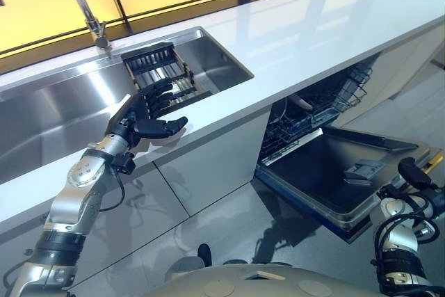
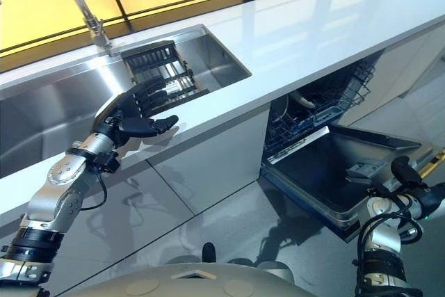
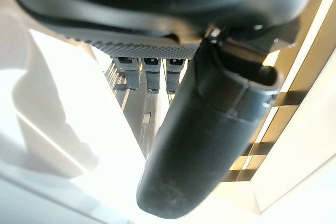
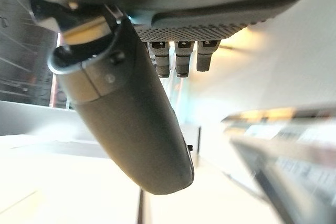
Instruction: Pick up plates and place into dishwasher.
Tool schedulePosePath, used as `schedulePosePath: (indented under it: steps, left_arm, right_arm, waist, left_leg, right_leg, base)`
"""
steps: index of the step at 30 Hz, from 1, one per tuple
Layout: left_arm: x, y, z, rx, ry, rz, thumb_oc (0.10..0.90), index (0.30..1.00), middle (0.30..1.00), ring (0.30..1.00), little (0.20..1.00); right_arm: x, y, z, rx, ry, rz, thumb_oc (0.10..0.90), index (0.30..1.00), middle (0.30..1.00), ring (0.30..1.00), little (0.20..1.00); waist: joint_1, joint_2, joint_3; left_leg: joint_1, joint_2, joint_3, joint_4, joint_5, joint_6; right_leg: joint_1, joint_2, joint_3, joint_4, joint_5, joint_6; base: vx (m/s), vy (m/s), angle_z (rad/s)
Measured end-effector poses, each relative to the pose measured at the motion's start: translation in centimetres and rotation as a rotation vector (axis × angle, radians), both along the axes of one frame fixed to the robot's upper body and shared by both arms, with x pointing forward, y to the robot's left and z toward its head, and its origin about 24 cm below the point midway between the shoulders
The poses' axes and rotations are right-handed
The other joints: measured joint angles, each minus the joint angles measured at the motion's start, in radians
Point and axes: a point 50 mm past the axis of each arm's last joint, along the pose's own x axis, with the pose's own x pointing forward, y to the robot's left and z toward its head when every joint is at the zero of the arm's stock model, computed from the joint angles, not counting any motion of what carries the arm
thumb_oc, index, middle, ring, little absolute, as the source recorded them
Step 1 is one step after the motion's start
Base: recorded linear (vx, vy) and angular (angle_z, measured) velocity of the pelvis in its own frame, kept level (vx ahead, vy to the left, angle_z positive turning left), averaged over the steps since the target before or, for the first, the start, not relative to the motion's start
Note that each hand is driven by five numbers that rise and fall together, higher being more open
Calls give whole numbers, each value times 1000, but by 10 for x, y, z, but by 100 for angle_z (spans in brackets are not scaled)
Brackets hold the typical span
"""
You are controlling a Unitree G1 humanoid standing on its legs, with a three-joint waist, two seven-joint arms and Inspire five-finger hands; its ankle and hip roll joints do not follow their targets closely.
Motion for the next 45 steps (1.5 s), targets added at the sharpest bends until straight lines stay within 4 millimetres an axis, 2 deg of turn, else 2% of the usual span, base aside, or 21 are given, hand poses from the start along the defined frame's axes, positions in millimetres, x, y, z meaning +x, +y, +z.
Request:
schedulePosePath:
  steps: [4, 7, 12, 14, 17, 18, 20, 22, 24, 27, 29, 30, 35, 38, 45]
  left_arm:
    - [0, 7, 2, 31, 3, 24, 800, 900, 900, 900, 900]
    - [2, 19, 4, 68, 15, 57, 800, 900, 900, 900, 900]
    - [4, 34, 6, 95, 23, 126, 800, 900, 900, 900, 900]
    - [4, 34, 7, 94, 12, 129, 800, 900, 900, 900, 900]
    - [9, 32, 18, 88, -61, 140, 800, 900, 900, 900, 900]
    - [15, 31, 28, 83, -116, 141, 800, 900, 900, 900, 900]
    - [25, 29, 46, 75, -199, 146, 800, 900, 900, 900, 900]
    - [30, 28, 57, 69, -255, 143, 800, 900, 900, 900, 900]
    - [39, 22, 86, 60, -385, 129, 800, 900, 900, 900, 900]
    - [41, 22, 123, 92, -526, 124, 800, 900, 900, 900, 900]
    - [38, 26, 143, 101, -605, 162, 800, 900, 900, 900, 900]
    - [35, 29, 151, 93, -641, 182, 800, 900, 900, 900, 900]
    - [31, 30, 169, 63, -719, 225, 800, 900, 900, 900, 900]
    - [26, 19, 176, 66, -763, 183, 800, 900, 900, 900, 900]
    - [21, 20, 175, 78, -793, 206, 800, 900, 900, 900, 900]
  right_arm:
    - [-25, -3, -24, 89, 79, -31, 800, 900, 900, 900, 900]
    - [-37, -4, -38, 171, 67, -57, 800, 900, 900, 900, 900]
    - [-52, 0, -57, 343, -47, -81, 800, 900, 900, 900, 900]
    - [-53, 2, -62, 410, -122, -74, 800, 900, 900, 900, 900]
    - [-41, 2, -59, 480, -299, -52, 800, 900, 900, 900, 900]
    - [-30, 4, -57, 516, -397, -25, 800, 900, 900, 900, 900]
    - [-9, 10, -55, 601, -589, 47, 800, 900, 900, 900, 900]
    - [11, 19, -51, 657, -746, 129, 800, 900, 900, 900, 900]
    - [28, 26, -45, 689, -875, 234, 800, 900, 900, 900, 900]
    - [38, 33, -43, 729, -975, 315, 800, 900, 900, 900, 900]
    - [46, 37, -39, 747, -1009, 414, 800, 900, 900, 900, 900]
    - [51, 39, -36, 757, -1017, 462, 800, 900, 900, 900, 900]
    - [58, 36, -26, 772, -1057, 594, 800, 900, 900, 900, 900]
    - [58, 35, -18, 764, -1046, 691, 800, 900, 900, 900, 900]
    - [59, 44, -12, 780, -1046, 791, 800, 900, 900, 900, 900]
  waist:
    - [-8, 3, -2]
    - [-21, 5, -3]
    - [-21, 16, 1]
    - [-18, 34, 12]
    - [-9, 78, 35]
    - [-10, 93, 70]
    - [3, 104, 144]
    - [21, 105, 200]
    - [23, 101, 265]
    - [36, 68, 327]
    - [39, 55, 365]
    - [41, 58, 379]
    - [38, 58, 393]
    - [37, 58, 393]
    - [41, 58, 393]
  left_leg:
    - [6, 0, 14, 0, -7, 0]
    - [7, 1, 17, 0, -7, -1]
    - [6, 4, 21, 0, -8, -2]
    - [-8, 6, 26, 1, -6, -2]
    - [-100, 13, 20, 7, 21, -1]
    - [-146, 15, 4, 25, 34, 1]
    - [-209, 21, -32, 79, 35, 1]
    - [-256, 17, -62, 127, 24, -13]
    - [-331, 15, -77, 192, 12, -26]
    - [-418, 7, -72, 278, -10, -18]
    - [-485, 8, -65, 367, -45, -25]
    - [-520, 13, -66, 405, -56, -28]
    - [-604, 15, -72, 455, -62, -37]
    - [-635, 15, -80, 476, -63, -38]
    - [-652, 18, -91, 490, -69, -46]
  right_leg:
    - [-1, -3, 11, 0, 1, -1]
    - [-1, -2, 12, 0, 2, -1]
    - [-8, -3, 10, 2, -1, 2]
    - [-30, -3, 10, 16, -1, 2]
    - [-149, 0, 5, 73, 3, -2]
    - [-198, 3, -4, 101, 3, -3]
    - [-280, 6, -24, 173, 2, -5]
    - [-346, -1, -50, 243, -5, -13]
    - [-440, -16, -70, 363, -47, -21]
    - [-569, -38, -63, 536, -115, -37]
    - [-634, -40, -48, 617, -140, -50]
    - [-668, -37, -45, 650, -145, -55]
    - [-761, -36, -41, 722, -156, -65]
    - [-791, -33, -39, 742, -158, -67]
    - [-814, -19, -29, 753, -157, -75]
  base:
    - [57, -48, -10]
    - [52, -45, -3]
    - [17, -25, -2]
    - [-211, -34, -8]
    - [-376, -21, -2]
    - [-294, -35, 12]
    - [-230, -25, -14]
    - [-229, -7, -27]
    - [-172, 1, 16]
    - [-122, 25, 8]
    - [-88, 39, -8]
    - [-93, 30, -12]
    - [-63, 27, 1]
    - [-22, 25, -5]
    - [4, 10, -6]
